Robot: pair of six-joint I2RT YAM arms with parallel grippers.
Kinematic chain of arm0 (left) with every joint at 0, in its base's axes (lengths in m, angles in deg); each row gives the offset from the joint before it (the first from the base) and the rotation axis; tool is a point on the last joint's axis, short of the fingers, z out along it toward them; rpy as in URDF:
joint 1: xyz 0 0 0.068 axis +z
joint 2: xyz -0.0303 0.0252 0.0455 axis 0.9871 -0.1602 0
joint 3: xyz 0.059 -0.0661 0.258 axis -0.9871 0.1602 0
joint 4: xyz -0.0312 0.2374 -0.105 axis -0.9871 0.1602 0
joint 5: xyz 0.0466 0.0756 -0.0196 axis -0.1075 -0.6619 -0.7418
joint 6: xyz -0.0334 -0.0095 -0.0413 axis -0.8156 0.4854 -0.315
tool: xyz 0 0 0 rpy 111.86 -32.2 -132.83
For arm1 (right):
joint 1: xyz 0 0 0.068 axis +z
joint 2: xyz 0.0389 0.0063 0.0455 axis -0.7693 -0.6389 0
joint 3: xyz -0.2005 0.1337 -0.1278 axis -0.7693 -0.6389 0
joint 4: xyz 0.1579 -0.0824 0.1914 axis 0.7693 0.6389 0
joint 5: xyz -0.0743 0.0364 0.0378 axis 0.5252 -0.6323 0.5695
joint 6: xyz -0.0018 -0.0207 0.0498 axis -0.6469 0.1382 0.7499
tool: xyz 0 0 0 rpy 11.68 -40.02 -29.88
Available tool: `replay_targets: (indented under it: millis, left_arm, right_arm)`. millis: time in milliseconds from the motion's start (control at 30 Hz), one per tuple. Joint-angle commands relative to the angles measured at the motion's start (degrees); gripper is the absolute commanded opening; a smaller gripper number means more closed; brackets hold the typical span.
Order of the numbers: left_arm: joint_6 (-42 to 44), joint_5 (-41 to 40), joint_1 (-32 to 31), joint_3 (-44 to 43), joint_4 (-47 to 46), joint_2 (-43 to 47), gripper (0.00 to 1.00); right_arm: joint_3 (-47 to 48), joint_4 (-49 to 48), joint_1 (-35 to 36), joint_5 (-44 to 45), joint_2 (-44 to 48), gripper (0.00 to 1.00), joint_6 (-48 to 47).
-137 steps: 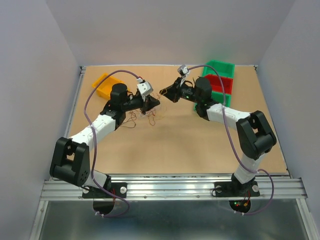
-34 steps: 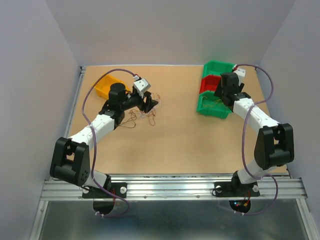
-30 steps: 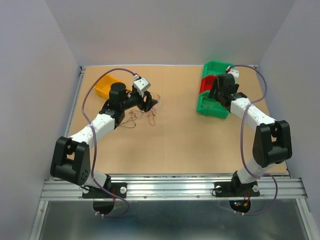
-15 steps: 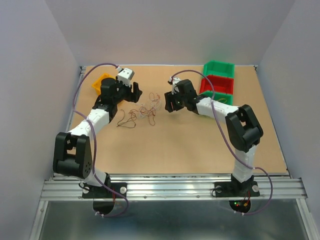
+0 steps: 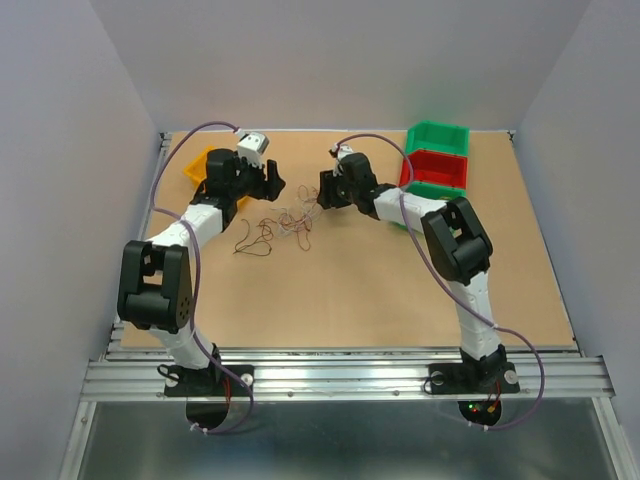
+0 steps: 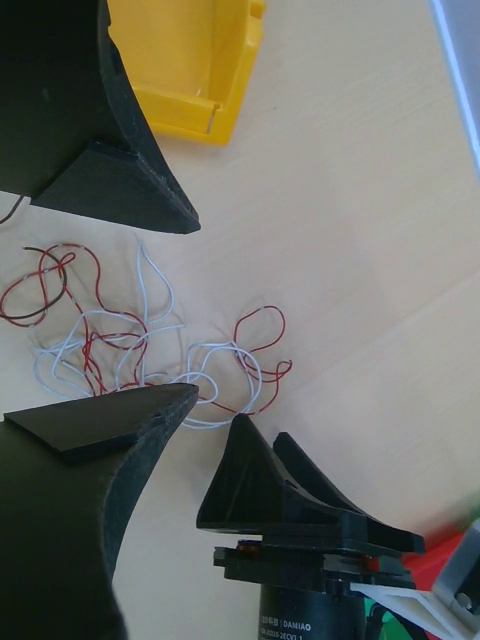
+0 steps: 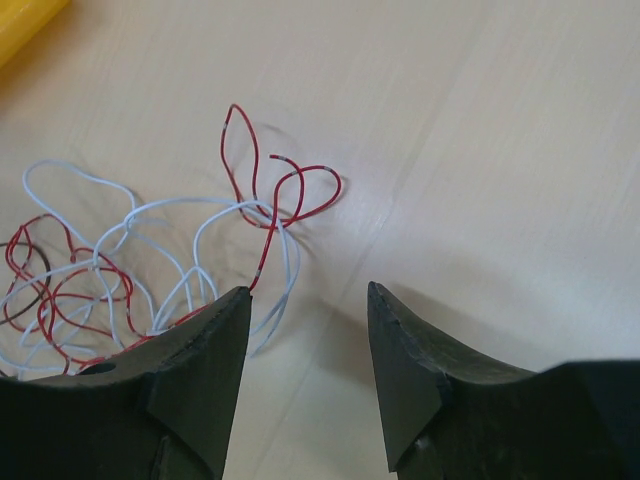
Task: Untangle the cables
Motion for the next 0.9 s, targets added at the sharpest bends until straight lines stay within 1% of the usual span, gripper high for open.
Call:
replay_targets:
  millis: [0, 233, 333, 367, 433, 500, 533, 567, 600, 633, 667, 700, 733, 767, 800, 867]
  left_arm:
    - [-0.1, 1.5, 0.0, -4.0, 1.0, -2.2, 0.72]
    - [0.6, 1.3, -0.2, -6.7, 3.4, -6.9, 0.71]
    - [1.0, 1.3, -0.4, -7.4, 4.0, -7.6, 0.70]
    - [1.2, 1.2, -0.6, -7.6, 4.1, -7.8, 0.69]
    - [1.3, 1.0, -0.7, -7.7, 4.3, -7.8, 0.69]
    - [1.6, 1.0, -0.9, -7.6, 4.5, -7.9, 0.69]
    - [1.8, 1.0, -1.0, -7.6, 4.5, -7.7, 0.69]
    - [1.9, 1.0, -1.2, -7.6, 4.6, -7.7, 0.68]
    - [2.3, 0.9, -1.5, -7.6, 4.7, -7.8, 0.69]
    - [2.5, 0.7, -1.8, -7.7, 4.8, -7.8, 0.69]
    - [2.8, 0.7, -2.1, -7.8, 5.2, -8.1, 0.69]
    - [3.1, 0.5, -2.5, -8.1, 5.4, -8.2, 0.69]
    - [3.5, -0.5, -3.1, -8.3, 6.0, -8.6, 0.69]
    - [3.6, -1.1, -3.4, -8.5, 6.2, -8.9, 0.69]
    - [3.7, -1.7, -3.6, -8.9, 6.5, -9.0, 0.69]
    - [3.6, -3.1, -4.0, -9.1, 7.0, -9.7, 0.69]
  right_arm:
    - [4.4, -6.4, 1.1, 3.2, -0.9, 0.56, 2.1]
    - [6.8, -7.1, 1.2, 2.3, -3.9, 0.55, 2.6]
    - [7.6, -7.1, 1.2, 1.7, -4.4, 0.38, 2.7]
    - [7.2, -7.2, 1.3, 1.8, -4.2, 0.20, 2.9]
    - [6.0, -7.4, 1.2, 3.1, -1.9, 0.00, 2.9]
    - [1.0, -8.7, 1.2, 4.7, 1.9, 0.00, 2.5]
    - [-1.4, -10.2, 1.2, 4.7, 4.3, 0.01, 2.3]
    - [-4.1, -15.1, 1.3, 4.8, 10.1, 0.01, 2.3]
    - [-10.7, -17.7, 1.3, 4.6, 12.9, 0.01, 2.6]
    - [-13.3, -21.8, 1.2, 4.6, 15.5, 0.01, 2.7]
    - [-15.5, -22.8, 1.2, 4.3, 20.0, 0.01, 3.0]
    - [-16.5, -23.0, 1.2, 3.3, 21.2, 0.06, 3.4]
    - [-17.4, -23.0, 1.2, 2.5, 22.1, 0.16, 3.5]
    - [-17.6, -22.5, 1.3, 1.7, 22.3, 0.29, 3.6]
    - [-17.5, -22.4, 1.2, 1.1, 21.8, 0.49, 3.5]
    - [-15.4, -21.1, 1.2, 0.6, 20.1, 0.55, 3.6]
